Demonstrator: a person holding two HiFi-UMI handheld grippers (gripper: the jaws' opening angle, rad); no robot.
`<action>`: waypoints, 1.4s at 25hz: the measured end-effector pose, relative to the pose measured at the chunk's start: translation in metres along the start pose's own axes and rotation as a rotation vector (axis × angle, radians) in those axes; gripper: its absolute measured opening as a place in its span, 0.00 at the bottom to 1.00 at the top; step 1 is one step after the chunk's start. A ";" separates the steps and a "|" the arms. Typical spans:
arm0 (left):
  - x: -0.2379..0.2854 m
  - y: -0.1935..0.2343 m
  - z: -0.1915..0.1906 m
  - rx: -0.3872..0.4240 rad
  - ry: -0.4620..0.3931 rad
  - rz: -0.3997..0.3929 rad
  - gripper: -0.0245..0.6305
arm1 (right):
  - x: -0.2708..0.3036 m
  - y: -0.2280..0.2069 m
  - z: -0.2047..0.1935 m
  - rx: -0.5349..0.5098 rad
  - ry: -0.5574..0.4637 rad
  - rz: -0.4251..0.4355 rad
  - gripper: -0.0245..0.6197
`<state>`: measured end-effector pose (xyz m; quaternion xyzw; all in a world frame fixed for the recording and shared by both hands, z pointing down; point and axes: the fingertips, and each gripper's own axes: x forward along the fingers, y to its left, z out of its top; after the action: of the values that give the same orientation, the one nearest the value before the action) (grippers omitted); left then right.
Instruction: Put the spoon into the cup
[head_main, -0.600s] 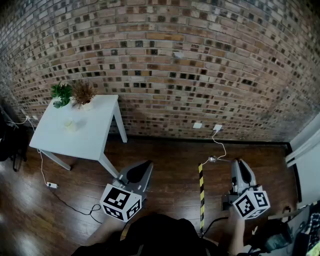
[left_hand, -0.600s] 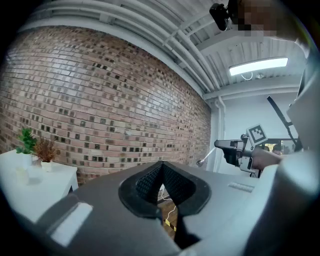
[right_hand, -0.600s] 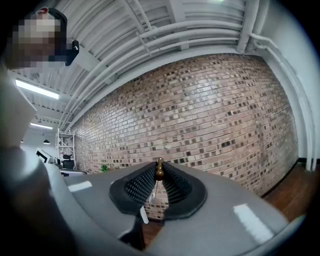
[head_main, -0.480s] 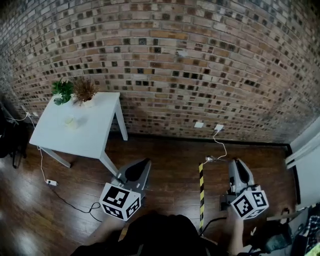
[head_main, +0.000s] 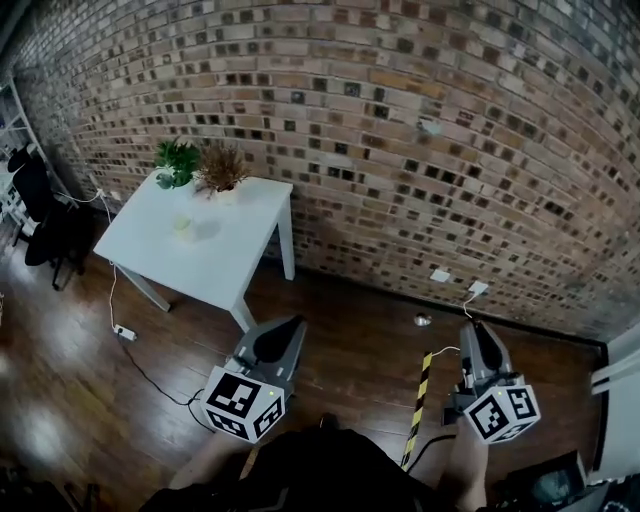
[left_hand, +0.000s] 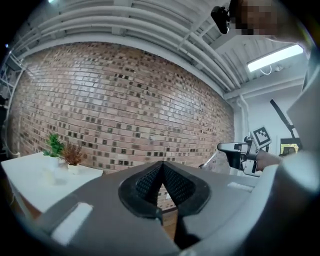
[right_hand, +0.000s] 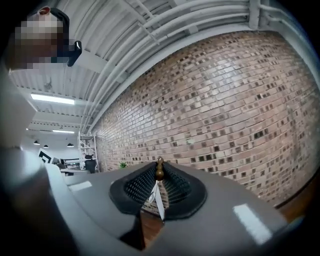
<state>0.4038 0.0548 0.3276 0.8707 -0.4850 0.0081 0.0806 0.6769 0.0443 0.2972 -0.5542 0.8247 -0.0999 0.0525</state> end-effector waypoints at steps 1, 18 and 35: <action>0.001 0.004 0.003 0.010 0.001 0.020 0.04 | 0.009 0.001 0.001 0.003 0.000 0.024 0.11; -0.034 0.129 0.006 -0.004 0.022 0.250 0.04 | 0.158 0.104 -0.037 0.052 0.064 0.299 0.11; -0.114 0.300 0.020 -0.042 -0.038 0.372 0.04 | 0.293 0.276 -0.071 0.002 0.132 0.459 0.11</action>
<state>0.0883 -0.0072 0.3374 0.7643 -0.6390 -0.0038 0.0868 0.3020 -0.1176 0.3114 -0.3446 0.9305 -0.1222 0.0205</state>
